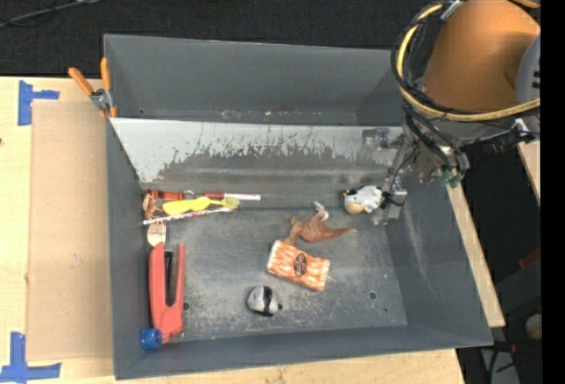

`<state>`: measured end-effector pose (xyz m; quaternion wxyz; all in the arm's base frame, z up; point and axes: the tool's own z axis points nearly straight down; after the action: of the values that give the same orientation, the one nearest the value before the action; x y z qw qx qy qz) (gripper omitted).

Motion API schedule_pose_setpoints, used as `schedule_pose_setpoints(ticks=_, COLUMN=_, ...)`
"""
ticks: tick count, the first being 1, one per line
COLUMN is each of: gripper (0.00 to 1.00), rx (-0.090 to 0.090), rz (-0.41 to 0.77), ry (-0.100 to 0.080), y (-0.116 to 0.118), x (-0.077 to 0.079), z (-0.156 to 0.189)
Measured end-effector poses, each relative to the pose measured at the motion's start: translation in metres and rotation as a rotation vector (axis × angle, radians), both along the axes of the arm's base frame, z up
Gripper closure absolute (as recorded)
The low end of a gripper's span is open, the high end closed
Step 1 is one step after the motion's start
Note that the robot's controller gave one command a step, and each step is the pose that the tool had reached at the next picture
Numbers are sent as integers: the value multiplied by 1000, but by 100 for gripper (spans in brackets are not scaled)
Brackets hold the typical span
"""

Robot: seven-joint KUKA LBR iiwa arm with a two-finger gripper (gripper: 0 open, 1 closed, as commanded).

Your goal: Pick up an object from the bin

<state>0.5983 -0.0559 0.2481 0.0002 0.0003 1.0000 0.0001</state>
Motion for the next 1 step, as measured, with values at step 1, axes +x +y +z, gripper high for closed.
schedule_pose_setpoints(ticks=1, gripper=0, rx=1, rz=-75, ry=-3, y=21, x=7, z=-77)
